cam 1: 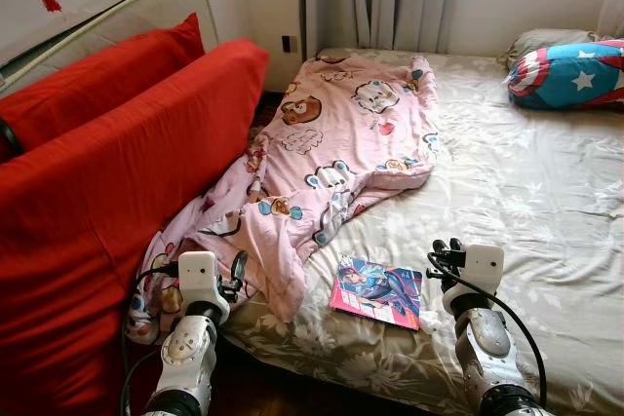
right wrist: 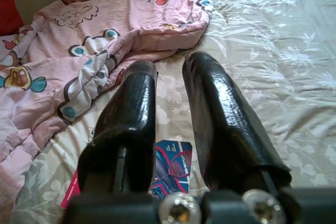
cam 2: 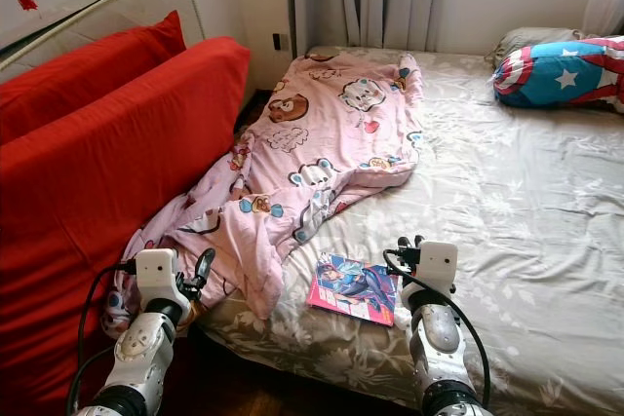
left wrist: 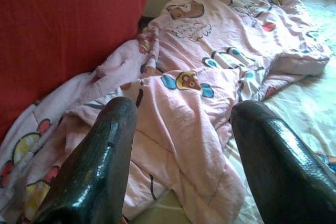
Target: Clean up the room
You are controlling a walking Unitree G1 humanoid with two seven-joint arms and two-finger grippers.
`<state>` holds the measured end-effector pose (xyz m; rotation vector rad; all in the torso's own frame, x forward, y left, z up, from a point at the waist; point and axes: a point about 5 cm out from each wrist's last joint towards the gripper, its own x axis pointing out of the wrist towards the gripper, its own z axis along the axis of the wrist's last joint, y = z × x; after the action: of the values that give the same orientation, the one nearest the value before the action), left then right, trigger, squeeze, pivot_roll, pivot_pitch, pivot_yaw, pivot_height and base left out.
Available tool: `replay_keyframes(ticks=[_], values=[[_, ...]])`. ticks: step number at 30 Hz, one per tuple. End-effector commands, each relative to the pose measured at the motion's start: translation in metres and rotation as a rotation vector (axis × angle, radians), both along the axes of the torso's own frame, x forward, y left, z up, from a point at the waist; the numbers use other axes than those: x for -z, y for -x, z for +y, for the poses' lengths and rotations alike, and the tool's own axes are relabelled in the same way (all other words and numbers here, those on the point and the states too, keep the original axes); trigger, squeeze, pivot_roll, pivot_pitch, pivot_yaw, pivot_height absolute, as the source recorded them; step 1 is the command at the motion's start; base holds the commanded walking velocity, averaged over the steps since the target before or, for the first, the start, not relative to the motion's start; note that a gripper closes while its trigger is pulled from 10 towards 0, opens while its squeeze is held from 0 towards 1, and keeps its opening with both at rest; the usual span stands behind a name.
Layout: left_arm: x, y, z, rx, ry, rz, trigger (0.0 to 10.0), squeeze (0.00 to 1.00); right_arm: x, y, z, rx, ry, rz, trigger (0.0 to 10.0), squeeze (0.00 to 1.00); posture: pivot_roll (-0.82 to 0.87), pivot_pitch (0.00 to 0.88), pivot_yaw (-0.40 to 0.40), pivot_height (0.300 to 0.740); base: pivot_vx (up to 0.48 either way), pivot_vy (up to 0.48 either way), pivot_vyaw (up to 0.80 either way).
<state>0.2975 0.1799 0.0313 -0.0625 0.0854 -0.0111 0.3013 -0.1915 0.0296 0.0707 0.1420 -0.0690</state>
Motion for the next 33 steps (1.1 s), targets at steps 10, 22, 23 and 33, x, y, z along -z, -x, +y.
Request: replay_keyframes(ticks=[10, 22, 23, 33], values=[[-0.0033, -0.0027, 0.0043, 0.010, 0.015, 0.002, 10.0, 0.00, 0.0019, -0.0012, 0.0006, 0.037, -0.020, 0.025, 10.0, 0.00, -0.10, 0.079, 0.052, 0.660, 0.000, 0.000, 0.00], [0.0029, 0.0010, -0.0002, 0.029, 0.013, 0.032, 10.0, 0.00, 0.0059, 0.0000, 0.0021, 0.028, -0.017, 0.055, 10.0, 0.00, -0.10, 0.085, 0.051, 0.660, 0.000, 0.000, 0.00], [0.0029, 0.0009, -0.0002, 0.029, 0.013, 0.032, 10.0, 0.00, 0.0060, 0.0000, 0.0022, 0.027, -0.017, 0.057, 10.0, 0.00, -0.10, 0.084, 0.050, 0.660, 0.000, 0.000, 0.00], [0.0052, 0.0015, -0.0020, 0.026, 0.024, 0.047, 10.0, 0.00, 0.0075, -0.0025, 0.0051, 0.007, -0.006, 0.095, 10.0, 0.00, -0.09, 0.089, 0.043, 0.660, 0.000, 0.000, 0.00]])
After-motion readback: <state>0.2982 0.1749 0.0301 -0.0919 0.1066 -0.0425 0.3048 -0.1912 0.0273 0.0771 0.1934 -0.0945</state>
